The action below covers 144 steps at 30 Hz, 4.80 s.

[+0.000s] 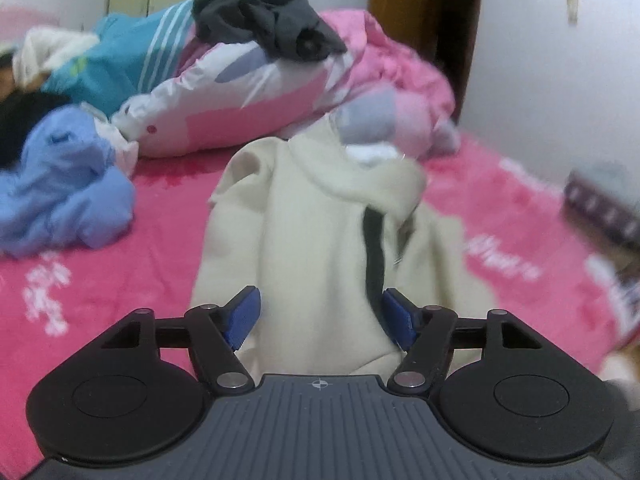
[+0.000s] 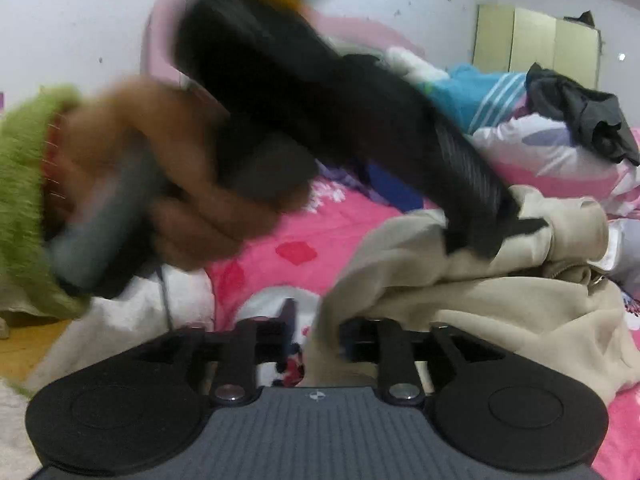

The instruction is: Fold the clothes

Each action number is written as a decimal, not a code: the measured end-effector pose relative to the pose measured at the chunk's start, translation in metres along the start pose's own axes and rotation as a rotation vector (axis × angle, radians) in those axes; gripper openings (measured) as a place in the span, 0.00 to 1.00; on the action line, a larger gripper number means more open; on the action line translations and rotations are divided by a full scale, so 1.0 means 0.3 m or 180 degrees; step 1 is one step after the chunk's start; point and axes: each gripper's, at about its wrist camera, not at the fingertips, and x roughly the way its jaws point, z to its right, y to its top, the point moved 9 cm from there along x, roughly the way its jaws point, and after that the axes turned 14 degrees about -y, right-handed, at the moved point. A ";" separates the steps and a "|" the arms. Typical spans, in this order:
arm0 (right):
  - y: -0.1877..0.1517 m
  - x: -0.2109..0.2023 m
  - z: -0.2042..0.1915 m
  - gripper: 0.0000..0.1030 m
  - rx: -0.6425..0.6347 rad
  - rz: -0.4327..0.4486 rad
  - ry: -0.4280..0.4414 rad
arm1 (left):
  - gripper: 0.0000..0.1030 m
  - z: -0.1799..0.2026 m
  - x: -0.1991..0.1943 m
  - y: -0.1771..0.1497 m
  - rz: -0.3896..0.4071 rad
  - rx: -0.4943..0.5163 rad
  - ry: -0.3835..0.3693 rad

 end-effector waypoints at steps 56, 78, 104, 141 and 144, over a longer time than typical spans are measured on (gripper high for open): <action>0.432 0.884 0.722 0.07 0.0077 -0.0405 -0.1011 | 0.66 -0.359 -0.201 -0.091 0.0407 -0.0139 0.0713; 0.579 -0.543 0.870 0.06 0.1201 0.2074 -0.2607 | 0.09 -0.071 -0.376 0.255 0.1635 0.0227 0.0546; 0.857 -0.927 1.083 0.06 0.1047 0.3073 -0.2721 | 0.09 0.077 -0.479 0.832 0.2468 0.0991 0.0550; 0.043 0.169 1.209 0.62 0.1666 -0.0765 -0.1719 | 0.67 -0.311 0.024 0.158 0.0408 -0.0677 0.0627; 0.099 0.189 1.120 0.62 0.1434 -0.0999 -0.1877 | 0.67 -0.284 0.025 0.134 0.0342 -0.0718 0.0631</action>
